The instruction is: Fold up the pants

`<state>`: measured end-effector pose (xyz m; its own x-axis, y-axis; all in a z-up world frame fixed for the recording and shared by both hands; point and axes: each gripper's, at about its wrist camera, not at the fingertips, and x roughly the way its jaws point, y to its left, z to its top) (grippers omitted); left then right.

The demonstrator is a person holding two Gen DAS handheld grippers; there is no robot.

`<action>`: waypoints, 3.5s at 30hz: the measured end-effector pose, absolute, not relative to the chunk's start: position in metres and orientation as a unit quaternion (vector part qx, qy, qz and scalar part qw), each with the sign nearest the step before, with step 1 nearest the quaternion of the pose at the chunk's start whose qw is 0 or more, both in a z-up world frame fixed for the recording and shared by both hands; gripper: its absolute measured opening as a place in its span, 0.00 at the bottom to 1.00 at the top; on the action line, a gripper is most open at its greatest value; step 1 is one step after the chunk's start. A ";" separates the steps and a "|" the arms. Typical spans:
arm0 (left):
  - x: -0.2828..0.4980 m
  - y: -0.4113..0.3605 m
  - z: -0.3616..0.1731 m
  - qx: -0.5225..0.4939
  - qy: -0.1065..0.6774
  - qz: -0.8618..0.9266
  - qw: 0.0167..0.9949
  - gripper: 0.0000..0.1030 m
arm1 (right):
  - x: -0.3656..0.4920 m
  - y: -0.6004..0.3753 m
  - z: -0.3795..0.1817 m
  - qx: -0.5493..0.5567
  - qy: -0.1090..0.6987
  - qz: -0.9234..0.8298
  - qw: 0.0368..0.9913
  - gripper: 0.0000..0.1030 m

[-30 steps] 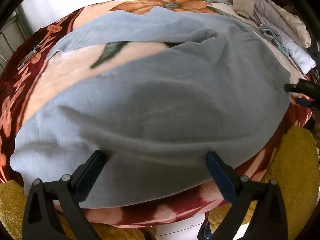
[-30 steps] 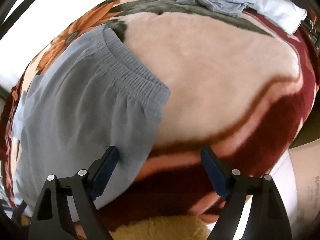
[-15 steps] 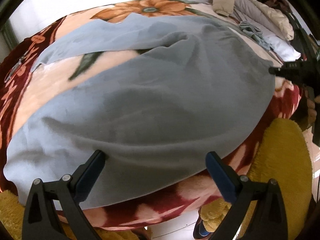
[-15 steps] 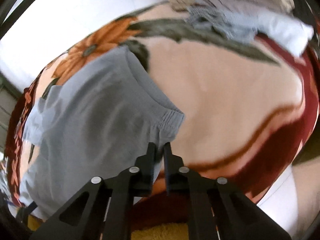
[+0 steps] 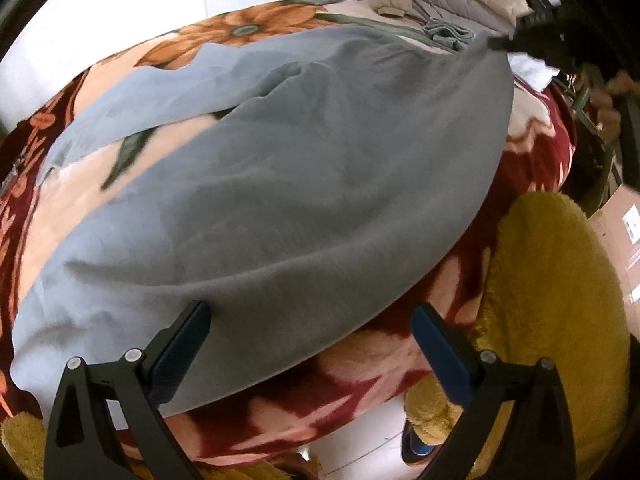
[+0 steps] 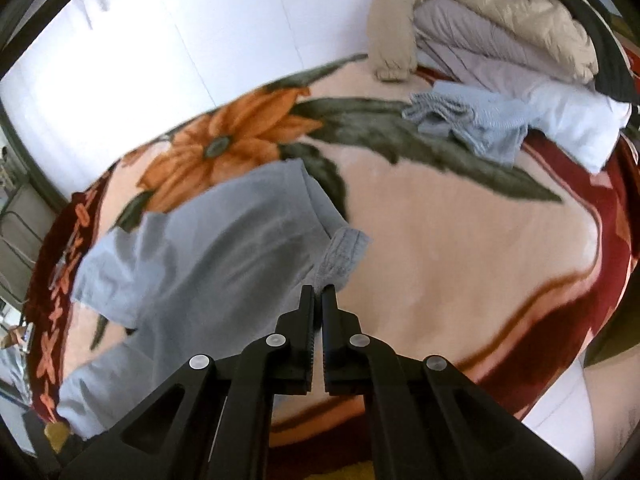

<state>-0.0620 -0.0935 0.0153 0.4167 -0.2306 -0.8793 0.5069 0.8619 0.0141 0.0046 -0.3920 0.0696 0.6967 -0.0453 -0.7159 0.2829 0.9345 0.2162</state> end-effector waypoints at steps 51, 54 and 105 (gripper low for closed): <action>-0.014 -0.001 0.172 -0.022 0.400 -0.140 0.905 0.05 | -0.031 -0.398 0.102 0.188 0.322 -0.114 0.921 0.03; 0.018 -0.003 0.172 -0.019 0.408 -0.135 0.903 0.05 | 0.002 -0.398 0.103 0.180 0.333 -0.111 0.919 0.03; 0.256 -0.016 0.066 0.081 0.508 -0.093 0.852 0.81 | 0.150 -0.388 0.046 0.090 0.409 -0.092 0.904 0.53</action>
